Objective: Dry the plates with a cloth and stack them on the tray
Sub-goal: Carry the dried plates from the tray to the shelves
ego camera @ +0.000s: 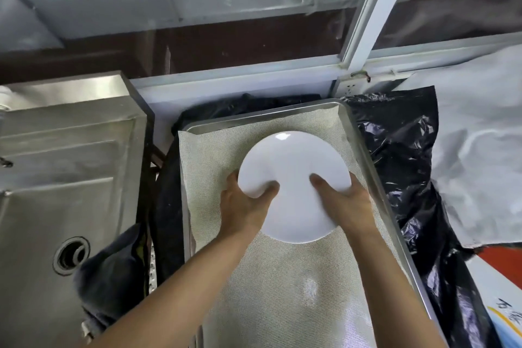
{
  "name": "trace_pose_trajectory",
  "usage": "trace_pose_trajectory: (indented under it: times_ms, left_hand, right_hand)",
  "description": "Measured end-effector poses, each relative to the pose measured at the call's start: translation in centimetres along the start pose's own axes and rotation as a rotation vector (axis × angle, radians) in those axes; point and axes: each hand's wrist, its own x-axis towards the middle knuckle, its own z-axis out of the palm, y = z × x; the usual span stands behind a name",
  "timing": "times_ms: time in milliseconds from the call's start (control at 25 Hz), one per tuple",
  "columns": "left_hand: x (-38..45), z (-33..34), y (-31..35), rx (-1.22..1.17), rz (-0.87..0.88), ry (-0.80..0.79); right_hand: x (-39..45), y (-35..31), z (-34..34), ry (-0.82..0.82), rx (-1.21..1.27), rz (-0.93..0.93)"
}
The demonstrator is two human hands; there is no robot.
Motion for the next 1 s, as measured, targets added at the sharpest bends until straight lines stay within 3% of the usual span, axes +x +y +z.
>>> trace_pose_trajectory:
  times_ms: [360,680,1000]
  left_hand:
    - [0.8,-0.3,0.5,-0.295,-0.18,-0.02]
    - [-1.9,-4.5,0.8,-0.457,-0.092,-0.052]
    - [-6.5,-13.6,-1.1,-0.557,0.005,0.024]
  right_hand:
    - [-0.3,-0.6,0.2,0.014,0.167,0.011]
    - [-4.4,-3.0,0.7,-0.021,0.202,-0.087]
    - [-12.4,-6.7,3.6,-0.191,0.276,-0.19]
